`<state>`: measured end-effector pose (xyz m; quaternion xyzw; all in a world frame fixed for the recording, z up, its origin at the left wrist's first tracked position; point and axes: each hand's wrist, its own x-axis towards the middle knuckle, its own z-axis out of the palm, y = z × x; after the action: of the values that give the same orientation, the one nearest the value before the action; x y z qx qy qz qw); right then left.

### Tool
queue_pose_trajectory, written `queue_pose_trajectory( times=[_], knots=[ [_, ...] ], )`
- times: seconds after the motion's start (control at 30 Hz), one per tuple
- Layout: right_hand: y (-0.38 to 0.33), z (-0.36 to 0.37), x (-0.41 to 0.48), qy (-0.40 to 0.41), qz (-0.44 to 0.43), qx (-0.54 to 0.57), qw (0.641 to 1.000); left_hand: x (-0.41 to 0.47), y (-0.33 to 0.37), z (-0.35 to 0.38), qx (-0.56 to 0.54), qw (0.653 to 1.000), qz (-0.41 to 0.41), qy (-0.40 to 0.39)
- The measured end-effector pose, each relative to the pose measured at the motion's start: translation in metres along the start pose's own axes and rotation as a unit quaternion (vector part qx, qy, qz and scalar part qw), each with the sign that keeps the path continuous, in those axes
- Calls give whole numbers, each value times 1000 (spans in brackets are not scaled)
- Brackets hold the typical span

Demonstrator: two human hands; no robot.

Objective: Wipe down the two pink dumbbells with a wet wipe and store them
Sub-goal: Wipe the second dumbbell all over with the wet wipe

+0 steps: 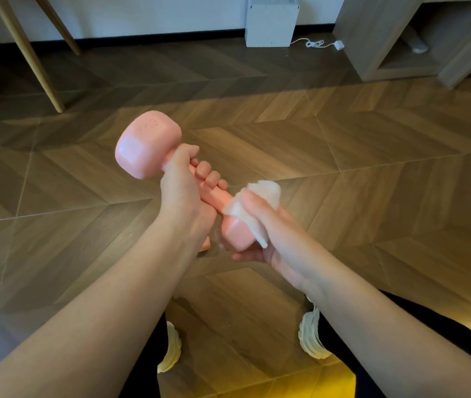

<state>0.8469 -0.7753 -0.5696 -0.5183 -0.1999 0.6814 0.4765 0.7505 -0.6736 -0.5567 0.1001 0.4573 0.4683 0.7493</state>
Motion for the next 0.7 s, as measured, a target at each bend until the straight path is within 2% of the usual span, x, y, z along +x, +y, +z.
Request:
queue_pose_trajectory(
  times=[0.1,0.2,0.27,0.33,0.4,0.6,0.7],
  knots=[
    [-4,-4,1,-5,18,38,999,1,1,2,1,1000,1,-20],
    [-7,-14,-2,-76,19,97,992,4,7,1,-17,1000,-2,-22],
    [-7,-21,-4,-135,7,81,987,5,8,0,-31,999,-8,-14],
    [-5,-22,-5,-161,-13,43,986,5,9,-3,-35,999,-11,-5],
    [-2,-19,-4,-144,-29,18,989,4,10,-4,-33,999,-10,-3],
    [4,1,2,-10,-35,18,999,-1,6,-1,-1,999,20,-29],
    [-2,-1,4,-17,6,50,999,0,7,1,-3,999,23,-47]
  ],
)
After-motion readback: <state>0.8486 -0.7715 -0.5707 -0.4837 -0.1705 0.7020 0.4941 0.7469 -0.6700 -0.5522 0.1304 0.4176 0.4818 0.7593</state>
